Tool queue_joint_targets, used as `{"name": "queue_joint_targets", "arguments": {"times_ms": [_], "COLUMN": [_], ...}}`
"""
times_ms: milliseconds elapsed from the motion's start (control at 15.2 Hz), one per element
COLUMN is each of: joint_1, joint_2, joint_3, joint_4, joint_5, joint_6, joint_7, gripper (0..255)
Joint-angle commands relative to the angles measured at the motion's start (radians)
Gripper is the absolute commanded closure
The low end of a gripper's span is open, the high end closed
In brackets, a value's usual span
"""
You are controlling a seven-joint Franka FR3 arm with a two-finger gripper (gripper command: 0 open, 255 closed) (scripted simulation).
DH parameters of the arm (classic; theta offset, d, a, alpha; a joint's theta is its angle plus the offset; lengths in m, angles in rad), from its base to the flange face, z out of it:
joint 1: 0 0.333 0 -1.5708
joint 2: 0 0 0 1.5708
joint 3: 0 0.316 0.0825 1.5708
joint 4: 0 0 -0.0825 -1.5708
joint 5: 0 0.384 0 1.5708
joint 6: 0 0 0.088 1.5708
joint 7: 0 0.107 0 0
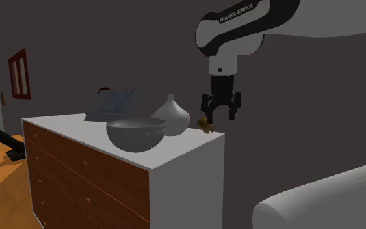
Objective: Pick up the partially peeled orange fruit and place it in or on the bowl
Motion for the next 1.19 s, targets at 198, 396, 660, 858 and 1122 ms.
{"name": "queue_joint_targets", "arguments": {"times_ms": [198, 396, 660, 858, 1122], "joint_1": [-0.004, -0.008, -0.010, -0.011, -0.012], "joint_2": [0.137, 0.273, 0.453, 0.574, 0.565], "joint_3": [-0.007, -0.011, -0.015, -0.015, -0.017], "joint_4": [0.099, 0.209, 0.376, 0.502, 0.437], "joint_5": [-0.008, -0.014, -0.022, -0.027, -0.027], "joint_6": [0.020, 0.026, 0.014, -0.007, 0.048], "joint_7": [-0.020, -0.039, -0.063, -0.078, -0.078], "gripper": [0, 0, 0, 0, 0]}}
